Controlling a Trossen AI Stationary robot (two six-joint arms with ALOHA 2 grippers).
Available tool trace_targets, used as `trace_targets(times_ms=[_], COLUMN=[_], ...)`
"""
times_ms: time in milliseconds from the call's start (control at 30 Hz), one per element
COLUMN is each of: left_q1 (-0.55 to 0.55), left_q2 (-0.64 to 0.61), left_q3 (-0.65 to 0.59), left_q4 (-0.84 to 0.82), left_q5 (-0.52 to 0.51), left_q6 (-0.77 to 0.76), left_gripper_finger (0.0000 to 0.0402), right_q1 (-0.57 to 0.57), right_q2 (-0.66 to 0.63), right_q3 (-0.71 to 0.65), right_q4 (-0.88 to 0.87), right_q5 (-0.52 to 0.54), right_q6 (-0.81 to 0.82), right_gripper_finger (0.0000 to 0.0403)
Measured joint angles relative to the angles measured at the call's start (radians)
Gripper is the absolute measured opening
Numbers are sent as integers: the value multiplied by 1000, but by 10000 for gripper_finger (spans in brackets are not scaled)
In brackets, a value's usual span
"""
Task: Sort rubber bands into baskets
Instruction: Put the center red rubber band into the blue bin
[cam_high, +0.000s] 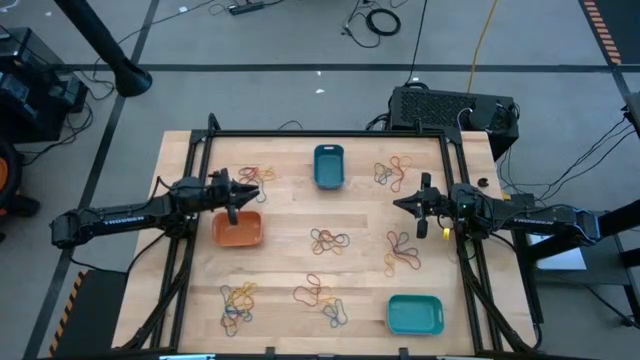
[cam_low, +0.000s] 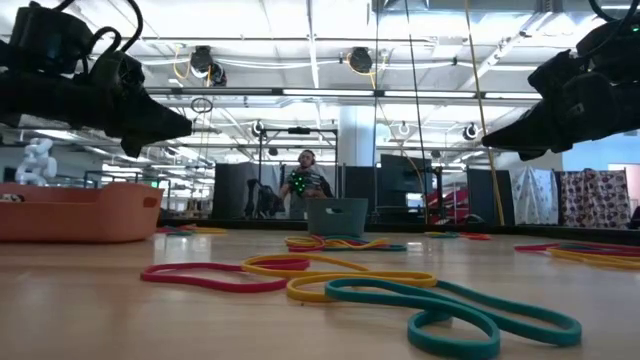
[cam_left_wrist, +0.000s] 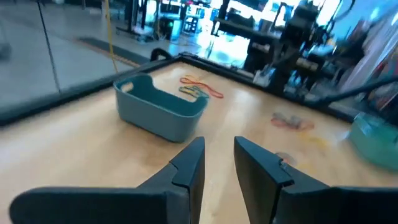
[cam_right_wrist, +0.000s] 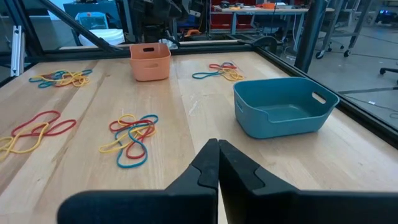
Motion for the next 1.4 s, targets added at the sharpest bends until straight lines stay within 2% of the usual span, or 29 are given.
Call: trace_targets(times_ms=[133,367,533,700,900,1000,1167,1333,1400], left_q1=[0,0,-5,-52,-128,-168,-236,-342,-409], left_q2=[0,0,43,148,286,342,425,507,548], left_q3=[0,4,95,236,359,378,378,378,378], left_q4=[19,61,28,-63,-163,-172,-158,-105,-59], left_q5=[-25,-81,61,96,95,87,-59,-82,-121], left_q6=[-134,-169,-126,10,83,117,119,73,74], left_gripper_finger=[93,93,93,93,93,93,93,93,93], right_q1=[0,0,0,2,26,49,94,151,174], right_q2=[0,2,25,117,293,404,622,844,916], right_q3=[0,0,2,54,158,225,357,479,531], right_q4=[9,61,73,75,73,75,78,133,142], right_q5=[0,6,12,39,31,31,31,32,32], right_q6=[0,90,171,222,244,217,152,99,84], right_gripper_finger=[0,0,3,31,79,97,113,114,114])
